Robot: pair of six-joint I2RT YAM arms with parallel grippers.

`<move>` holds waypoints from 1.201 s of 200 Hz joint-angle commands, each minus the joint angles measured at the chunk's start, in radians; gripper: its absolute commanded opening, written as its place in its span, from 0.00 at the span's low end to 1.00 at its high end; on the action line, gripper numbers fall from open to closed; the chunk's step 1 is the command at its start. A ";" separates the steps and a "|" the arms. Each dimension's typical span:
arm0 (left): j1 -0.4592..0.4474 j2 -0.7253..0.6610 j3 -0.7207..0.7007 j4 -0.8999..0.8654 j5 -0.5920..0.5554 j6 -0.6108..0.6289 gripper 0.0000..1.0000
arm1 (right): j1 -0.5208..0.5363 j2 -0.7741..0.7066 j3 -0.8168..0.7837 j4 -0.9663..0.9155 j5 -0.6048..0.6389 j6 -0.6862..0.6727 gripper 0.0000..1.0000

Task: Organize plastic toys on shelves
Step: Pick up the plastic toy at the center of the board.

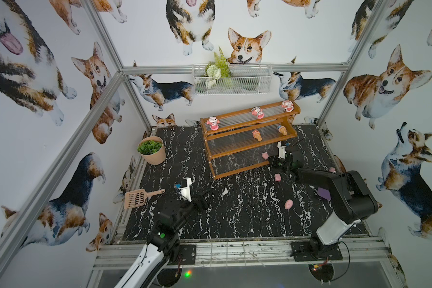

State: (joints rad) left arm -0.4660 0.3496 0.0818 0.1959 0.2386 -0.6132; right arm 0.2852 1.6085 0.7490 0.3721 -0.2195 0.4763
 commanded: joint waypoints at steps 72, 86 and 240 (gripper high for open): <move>-0.061 0.298 0.032 0.309 0.209 -0.093 0.79 | 0.021 -0.679 -0.309 -0.473 0.105 0.111 0.51; -0.104 0.311 0.028 0.309 0.171 -0.087 0.80 | 0.053 -0.702 -0.299 -0.548 0.199 0.126 0.58; -0.332 0.095 -0.029 0.143 -0.050 -0.089 0.80 | 0.027 -0.197 -0.156 -0.378 0.178 0.023 0.51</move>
State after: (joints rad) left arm -0.7963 0.4801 0.0620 0.3767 0.2031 -0.6903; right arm 0.3122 1.3746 0.5613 -0.0483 -0.0307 0.5327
